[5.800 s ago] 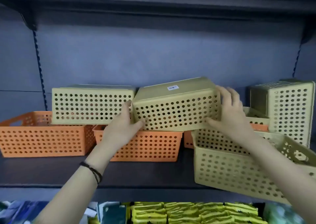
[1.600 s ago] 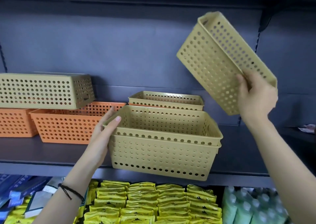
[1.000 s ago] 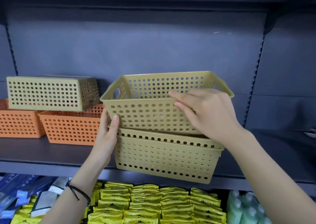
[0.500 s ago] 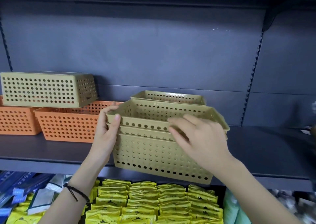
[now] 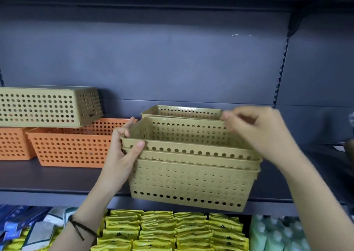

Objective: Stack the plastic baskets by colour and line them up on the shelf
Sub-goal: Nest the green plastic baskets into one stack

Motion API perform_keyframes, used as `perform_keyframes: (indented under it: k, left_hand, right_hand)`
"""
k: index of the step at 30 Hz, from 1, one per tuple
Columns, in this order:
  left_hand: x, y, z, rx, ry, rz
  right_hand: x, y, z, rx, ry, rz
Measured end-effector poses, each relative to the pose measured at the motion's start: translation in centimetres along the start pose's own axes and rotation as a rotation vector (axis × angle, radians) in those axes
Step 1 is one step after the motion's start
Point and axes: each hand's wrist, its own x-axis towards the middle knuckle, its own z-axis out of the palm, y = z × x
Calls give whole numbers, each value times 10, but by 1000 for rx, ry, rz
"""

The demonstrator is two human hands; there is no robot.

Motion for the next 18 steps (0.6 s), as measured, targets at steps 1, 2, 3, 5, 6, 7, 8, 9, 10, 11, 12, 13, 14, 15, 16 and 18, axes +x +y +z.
perform_keyframes:
  k: [1,2,3,5,6,7,8,9,10,11,12,13,14,15,16,18]
  left_hand:
    - [1,-2,-3,-1,10,-1]
    - [1,-3,-7,-7,19,-3]
    - [2,-5,-12,-14,30,-3]
    - [3,-5,-22,-27,45,-3]
    - [4,-5,-27,-20,46,-3]
    - [4,-6,-32,-8,49,-3]
    - [5,-8,-37,8,52,-6]
    - [6,-10,-41,16,50,-9]
    - [7,-11,-45,15,47,-10]
    - [8,-11,-48,9,47,-18]
    - [9,-11,-51,5,50,-28]
    - [10,-10,-53,1,53,-34]
    - [11,-9,-55,-9,54,-34]
    - [11,-9,-56,-22,59,-30]
    - [12,-9,-58,-32,60,-25]
    - [12,-9,-60,-50,61,-20]
  right_hand:
    - [14,13,-6,65,53,51]
    - [29,28,-9,106,89,93]
    - [42,46,-8,133,94,137]
    - [63,85,3,177,21,227]
    - [71,101,11,160,-38,259]
    - [76,113,18,129,-100,279]
    - [79,122,25,107,-168,294]
    - [81,127,30,110,-235,307]
    - [82,129,34,127,-293,322]
    - [83,130,36,145,-339,333]
    - [84,133,37,154,-371,336]
    - [86,136,37,148,-392,332]
    - [87,139,37,136,-409,325]
    - [87,140,36,138,-432,309]
    - [87,142,35,150,-458,291]
    - [83,145,36,182,-483,255]
